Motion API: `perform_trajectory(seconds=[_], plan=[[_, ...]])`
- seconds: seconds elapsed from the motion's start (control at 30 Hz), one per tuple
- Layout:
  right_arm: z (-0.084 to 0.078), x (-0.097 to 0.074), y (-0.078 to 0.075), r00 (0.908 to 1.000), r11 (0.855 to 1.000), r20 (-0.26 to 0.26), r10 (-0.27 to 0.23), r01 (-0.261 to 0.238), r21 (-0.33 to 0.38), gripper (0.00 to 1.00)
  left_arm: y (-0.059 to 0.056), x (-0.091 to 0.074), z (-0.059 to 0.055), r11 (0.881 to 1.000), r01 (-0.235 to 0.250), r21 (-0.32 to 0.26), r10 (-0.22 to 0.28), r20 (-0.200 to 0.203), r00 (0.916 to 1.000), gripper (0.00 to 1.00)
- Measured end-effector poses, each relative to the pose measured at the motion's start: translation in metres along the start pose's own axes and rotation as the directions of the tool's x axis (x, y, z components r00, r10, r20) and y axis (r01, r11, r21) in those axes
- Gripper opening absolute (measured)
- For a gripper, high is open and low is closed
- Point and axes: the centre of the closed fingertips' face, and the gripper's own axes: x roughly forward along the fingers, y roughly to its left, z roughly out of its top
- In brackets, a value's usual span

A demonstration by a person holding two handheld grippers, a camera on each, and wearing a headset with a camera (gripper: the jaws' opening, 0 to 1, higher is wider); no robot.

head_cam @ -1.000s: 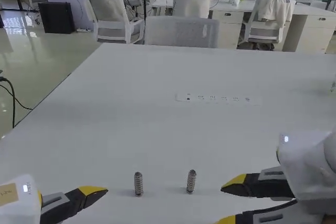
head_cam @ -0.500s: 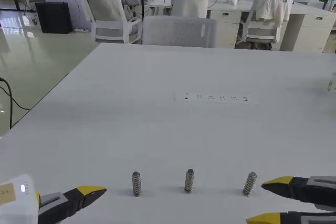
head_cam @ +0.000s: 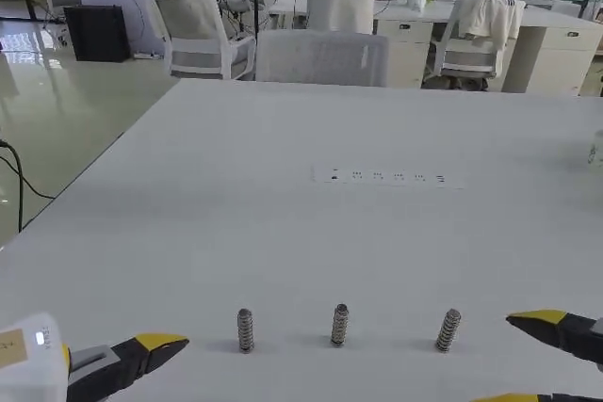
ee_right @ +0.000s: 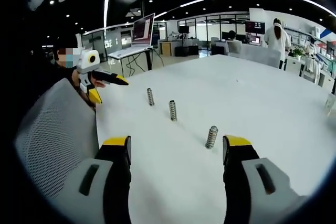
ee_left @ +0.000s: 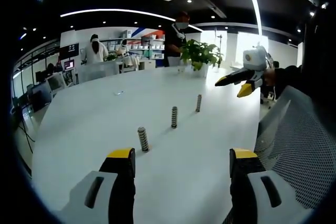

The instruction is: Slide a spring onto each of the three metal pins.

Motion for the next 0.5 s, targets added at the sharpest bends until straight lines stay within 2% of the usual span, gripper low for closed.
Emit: perform_trajectory(seconds=[0.2,0.43,0.5], plan=[[-0.0035,0.0016,-0.0043,0.9994,0.999,0.011,-0.033,0.033,-0.006,0.84,0.0025,0.0006,-0.0005,1.0,-0.011,-0.009,0.011,0.008,0.9999,0.76],[-0.007,0.0042,-0.0039,0.9989,0.999,0.023,-0.04,0.039,0.014,0.92,0.0053,0.0029,-0.0029,1.0,-0.02,-0.02,0.02,0.009,0.9998,0.83],[-0.0086,0.0056,-0.0035,0.9985,0.999,0.033,-0.043,0.043,0.013,0.97,0.0061,0.0039,-0.0051,0.999,-0.02,-0.027,0.02,0.009,0.9998,0.86]])
